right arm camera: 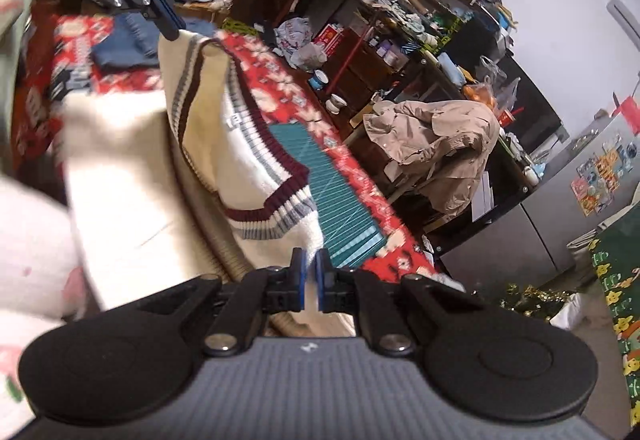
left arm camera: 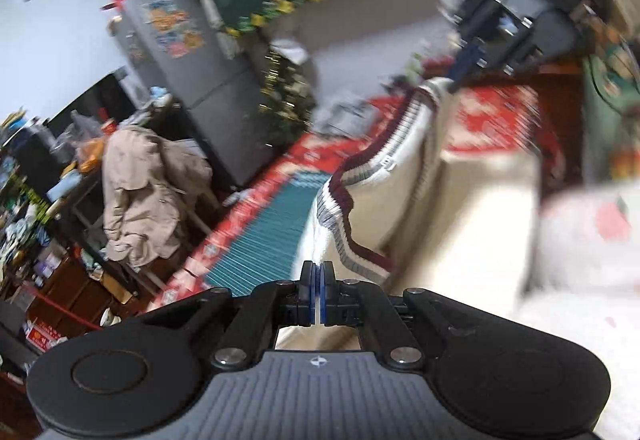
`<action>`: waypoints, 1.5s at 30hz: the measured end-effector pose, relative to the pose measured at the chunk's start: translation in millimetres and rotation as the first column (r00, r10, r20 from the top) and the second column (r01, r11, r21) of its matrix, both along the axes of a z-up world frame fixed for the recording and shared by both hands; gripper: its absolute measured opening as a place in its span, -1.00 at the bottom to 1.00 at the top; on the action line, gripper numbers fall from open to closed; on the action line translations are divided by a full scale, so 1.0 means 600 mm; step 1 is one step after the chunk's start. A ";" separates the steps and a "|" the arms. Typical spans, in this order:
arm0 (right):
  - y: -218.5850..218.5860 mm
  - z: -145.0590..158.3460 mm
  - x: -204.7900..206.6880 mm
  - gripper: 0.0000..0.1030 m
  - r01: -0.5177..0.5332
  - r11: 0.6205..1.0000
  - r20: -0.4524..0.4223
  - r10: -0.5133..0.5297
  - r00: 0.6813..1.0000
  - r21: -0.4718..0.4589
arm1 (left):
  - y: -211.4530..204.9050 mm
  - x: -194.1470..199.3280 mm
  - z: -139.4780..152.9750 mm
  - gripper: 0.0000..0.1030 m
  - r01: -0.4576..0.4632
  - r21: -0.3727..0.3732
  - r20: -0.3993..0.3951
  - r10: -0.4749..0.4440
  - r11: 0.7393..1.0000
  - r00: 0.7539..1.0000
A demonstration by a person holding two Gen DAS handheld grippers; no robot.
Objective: Fold clothes
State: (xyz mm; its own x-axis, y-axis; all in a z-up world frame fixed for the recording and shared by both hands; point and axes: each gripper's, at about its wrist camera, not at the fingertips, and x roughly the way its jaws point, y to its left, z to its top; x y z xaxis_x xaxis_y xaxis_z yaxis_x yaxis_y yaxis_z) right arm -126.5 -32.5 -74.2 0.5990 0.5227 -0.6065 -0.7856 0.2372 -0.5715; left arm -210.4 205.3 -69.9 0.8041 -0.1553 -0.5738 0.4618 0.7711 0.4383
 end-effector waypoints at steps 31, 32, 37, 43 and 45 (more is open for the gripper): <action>-0.156 -0.127 0.171 -0.41 0.605 0.757 -0.638 -0.342 0.690 0.248 | 0.202 0.077 -0.102 -0.41 -0.606 -0.548 -0.448 0.409 0.578 0.795; -0.153 -0.131 0.180 -0.39 0.617 0.747 -0.649 -0.345 0.678 0.247 | 0.208 0.087 -0.109 -0.41 -0.622 -0.553 -0.466 0.414 0.554 0.782; -0.142 -0.156 0.229 -0.27 0.681 0.686 -0.724 -0.330 0.605 0.257 | 0.234 0.124 -0.135 -0.41 -0.674 -0.588 -0.548 0.393 0.448 0.739; -0.128 -0.186 0.281 -0.26 0.728 0.641 -0.780 -0.318 0.540 0.243 | 0.247 0.152 -0.149 -0.43 -0.692 -0.600 -0.590 0.363 0.401 0.721; -0.122 -0.191 0.291 -0.26 0.726 0.642 -0.782 -0.311 0.540 0.246 | 0.249 0.158 -0.150 -0.45 -0.695 -0.604 -0.597 0.356 0.389 0.719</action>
